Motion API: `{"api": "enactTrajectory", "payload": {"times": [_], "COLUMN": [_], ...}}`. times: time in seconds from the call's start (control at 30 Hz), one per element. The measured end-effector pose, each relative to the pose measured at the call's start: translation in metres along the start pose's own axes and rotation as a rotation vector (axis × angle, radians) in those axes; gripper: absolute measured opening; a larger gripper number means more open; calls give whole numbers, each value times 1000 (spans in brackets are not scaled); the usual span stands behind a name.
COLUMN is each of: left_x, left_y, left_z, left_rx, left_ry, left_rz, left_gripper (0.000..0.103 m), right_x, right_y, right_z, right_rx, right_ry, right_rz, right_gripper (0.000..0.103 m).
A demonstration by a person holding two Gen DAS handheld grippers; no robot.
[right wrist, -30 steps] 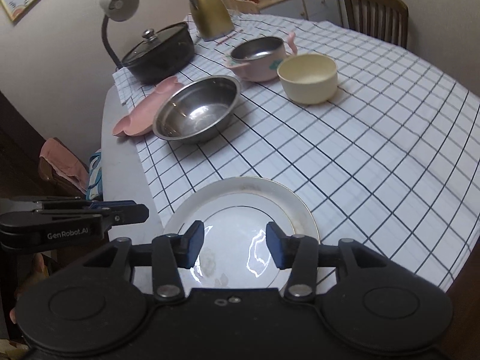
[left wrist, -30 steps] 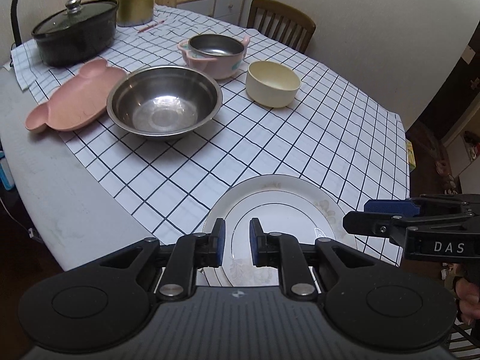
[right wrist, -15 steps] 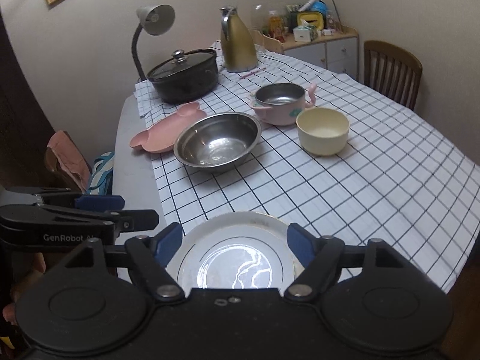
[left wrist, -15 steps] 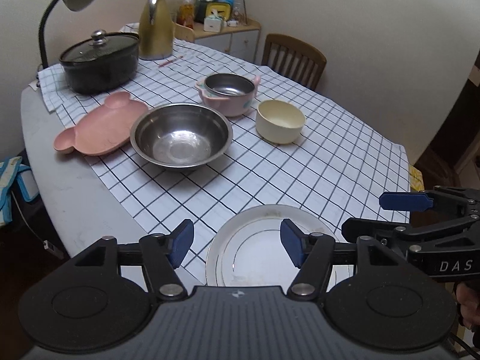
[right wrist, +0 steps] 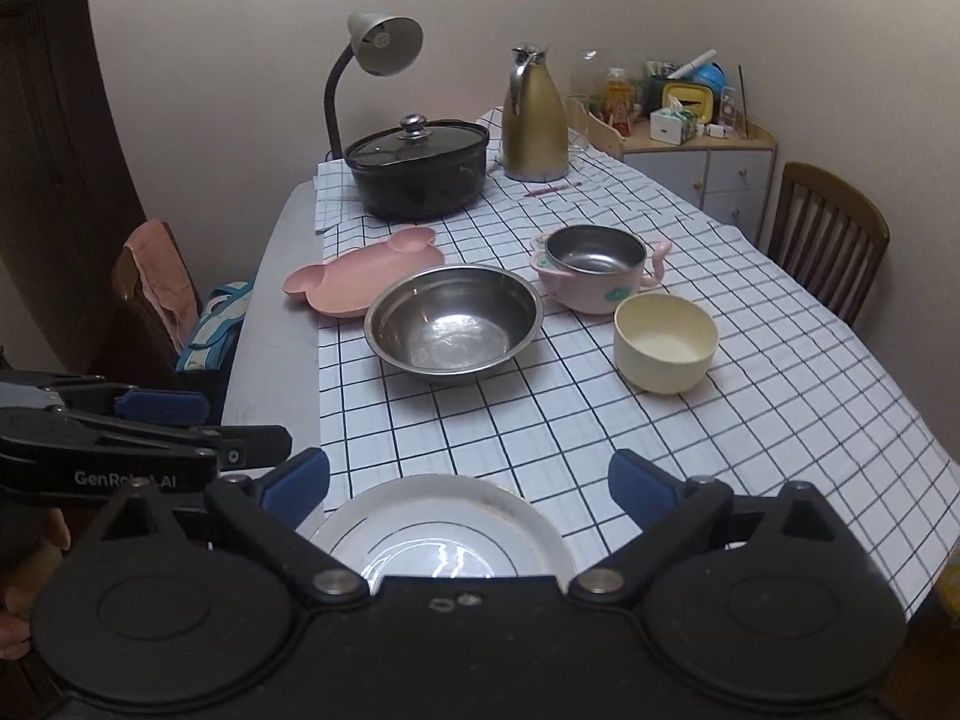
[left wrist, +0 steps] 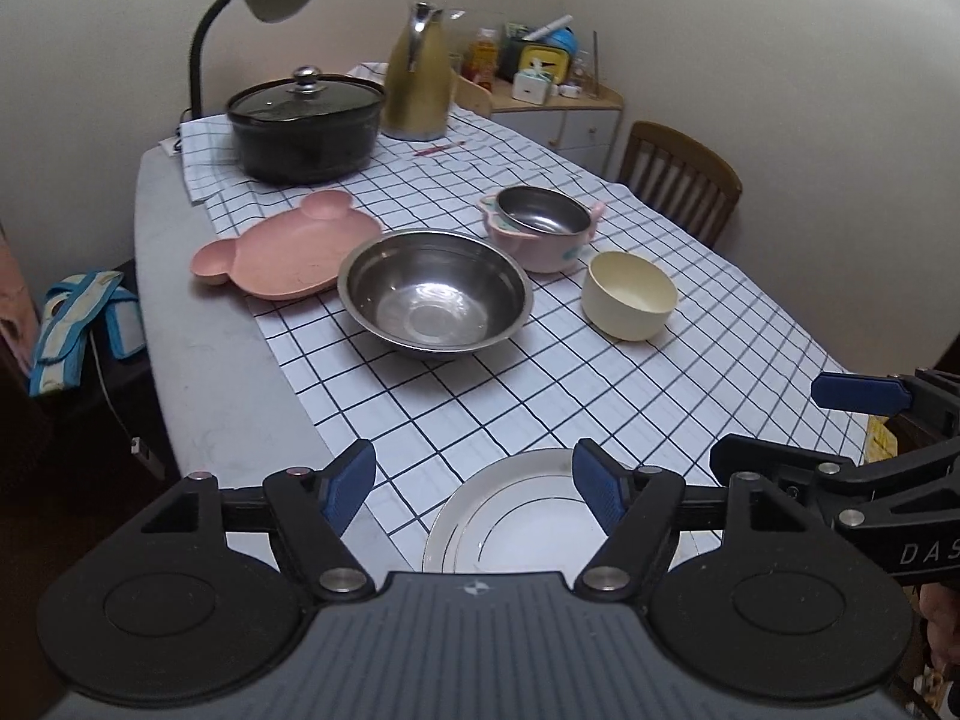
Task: Organize plates and bowls
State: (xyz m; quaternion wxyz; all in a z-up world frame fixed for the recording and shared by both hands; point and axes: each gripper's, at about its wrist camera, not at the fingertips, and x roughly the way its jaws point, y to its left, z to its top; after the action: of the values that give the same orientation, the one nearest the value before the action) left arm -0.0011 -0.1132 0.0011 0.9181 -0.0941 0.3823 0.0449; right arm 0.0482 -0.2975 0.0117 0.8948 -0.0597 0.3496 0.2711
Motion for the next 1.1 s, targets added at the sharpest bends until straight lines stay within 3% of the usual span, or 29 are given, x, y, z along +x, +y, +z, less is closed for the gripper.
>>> {"api": "enactTrajectory", "payload": {"times": [0.53,0.73,1.1], "left_x": [-14,-3,29], "left_y": [3,15,58], "left_z": [8,22,62], "left_rx": [-113,-154,-184], "left_ry": [-35,3,2], "left_rz": [113,138,139], "left_gripper": [76,76,76], "right_x": [7,19,68], "right_y": [-2,2,12], "right_z": [25,48,97], "right_rx": [-82,-102,-113], "right_ry": [24,51,97], "right_rz": [65,88,87], "right_gripper": [102,102,101]}}
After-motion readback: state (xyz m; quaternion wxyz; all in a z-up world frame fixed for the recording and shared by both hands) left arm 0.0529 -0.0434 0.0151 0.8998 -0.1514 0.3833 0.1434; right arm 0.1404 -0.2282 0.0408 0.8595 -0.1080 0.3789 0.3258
